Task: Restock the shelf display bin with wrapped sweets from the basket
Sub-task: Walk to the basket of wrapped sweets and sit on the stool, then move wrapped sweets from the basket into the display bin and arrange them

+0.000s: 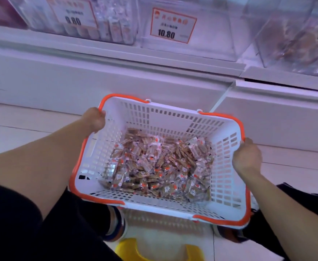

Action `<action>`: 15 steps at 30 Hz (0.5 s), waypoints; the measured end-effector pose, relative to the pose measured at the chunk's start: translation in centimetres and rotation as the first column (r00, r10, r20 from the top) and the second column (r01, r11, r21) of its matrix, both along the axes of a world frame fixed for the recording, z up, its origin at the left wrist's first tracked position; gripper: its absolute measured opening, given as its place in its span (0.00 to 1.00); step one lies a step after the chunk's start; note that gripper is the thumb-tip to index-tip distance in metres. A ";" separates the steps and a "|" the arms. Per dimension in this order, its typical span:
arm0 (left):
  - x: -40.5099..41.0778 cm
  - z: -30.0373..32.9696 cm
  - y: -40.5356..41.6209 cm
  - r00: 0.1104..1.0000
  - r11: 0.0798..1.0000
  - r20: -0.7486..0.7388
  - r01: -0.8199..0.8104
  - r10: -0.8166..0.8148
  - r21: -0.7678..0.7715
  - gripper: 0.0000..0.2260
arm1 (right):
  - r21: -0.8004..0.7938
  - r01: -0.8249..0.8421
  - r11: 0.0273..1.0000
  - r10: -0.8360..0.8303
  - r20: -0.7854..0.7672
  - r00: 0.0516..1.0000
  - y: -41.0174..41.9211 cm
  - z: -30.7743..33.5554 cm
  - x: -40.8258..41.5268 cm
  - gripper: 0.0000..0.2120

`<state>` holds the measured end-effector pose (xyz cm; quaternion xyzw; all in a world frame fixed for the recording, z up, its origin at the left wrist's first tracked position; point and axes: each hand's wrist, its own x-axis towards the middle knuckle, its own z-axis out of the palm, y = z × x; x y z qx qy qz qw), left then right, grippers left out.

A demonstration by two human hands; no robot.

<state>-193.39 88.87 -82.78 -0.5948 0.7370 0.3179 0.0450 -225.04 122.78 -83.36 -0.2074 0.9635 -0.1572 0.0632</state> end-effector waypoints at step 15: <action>-6.4 28.5 6.3 0.771 0.693 -0.156 0.439 -0.617 -0.572 0.07 | 0.030 -0.873 0.487 0.781 -0.462 0.420 -11.1 29.0 3.0 0.27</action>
